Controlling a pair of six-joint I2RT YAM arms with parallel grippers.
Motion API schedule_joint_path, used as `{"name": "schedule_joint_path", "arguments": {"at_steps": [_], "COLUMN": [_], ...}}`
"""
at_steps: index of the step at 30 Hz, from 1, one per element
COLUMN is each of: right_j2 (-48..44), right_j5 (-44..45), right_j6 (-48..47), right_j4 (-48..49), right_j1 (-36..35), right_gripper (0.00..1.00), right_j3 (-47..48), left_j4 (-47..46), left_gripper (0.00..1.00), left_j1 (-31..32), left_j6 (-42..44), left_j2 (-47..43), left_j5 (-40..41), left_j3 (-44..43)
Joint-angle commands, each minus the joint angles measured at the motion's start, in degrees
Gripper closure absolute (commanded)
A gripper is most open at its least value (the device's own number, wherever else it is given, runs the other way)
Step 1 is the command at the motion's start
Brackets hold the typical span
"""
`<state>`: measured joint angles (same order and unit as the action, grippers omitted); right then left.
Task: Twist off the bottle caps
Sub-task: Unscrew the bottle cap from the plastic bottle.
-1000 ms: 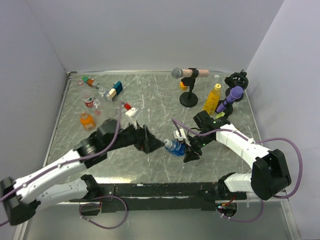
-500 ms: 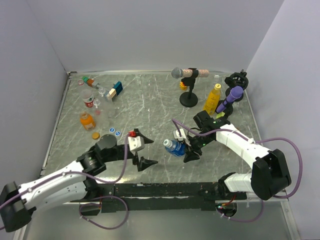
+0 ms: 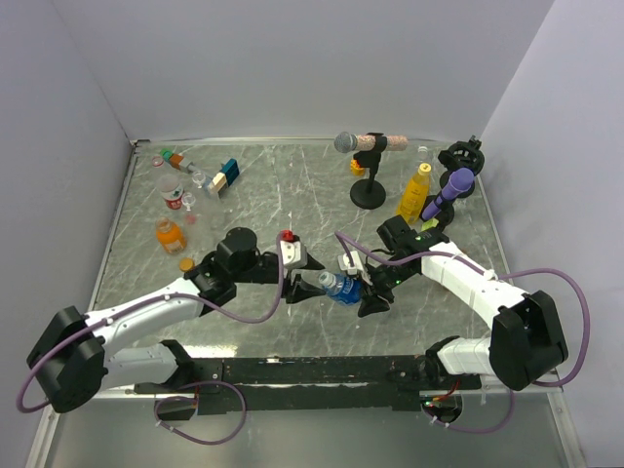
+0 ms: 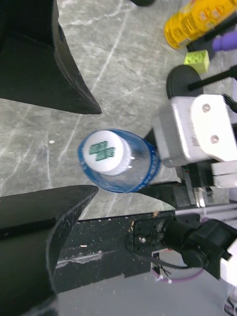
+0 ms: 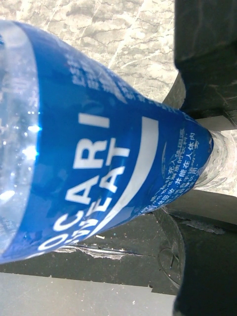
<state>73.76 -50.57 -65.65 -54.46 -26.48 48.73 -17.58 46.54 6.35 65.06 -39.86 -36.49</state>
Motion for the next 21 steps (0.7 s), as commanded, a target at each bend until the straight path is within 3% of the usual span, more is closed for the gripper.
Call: {"name": "schedule_joint_path", "arguments": {"at_steps": [1,15,21], "right_j2": [-1.07,-0.72,-0.63], "right_j5": [-2.43,-2.34,-2.17], "right_j6": [-1.94,-1.94,-1.94], "right_j4": [0.14,0.05,0.05], "right_j1": [-0.33,-0.33,-0.33], "right_gripper": [0.7,0.7,0.7], "right_j3": [1.37,1.37,1.37], "left_j4": [-4.56,-7.2,-6.76], "left_gripper": [0.39,0.58,0.77], "left_j1": [-0.4,-0.4,-0.49], "left_j6": [-0.9,-4.41,-8.52], "left_j2": [1.74,3.06,3.06], "left_j5": [-5.84,-4.8,-2.77], "left_j3": [-3.41,-3.32,-3.68]}}
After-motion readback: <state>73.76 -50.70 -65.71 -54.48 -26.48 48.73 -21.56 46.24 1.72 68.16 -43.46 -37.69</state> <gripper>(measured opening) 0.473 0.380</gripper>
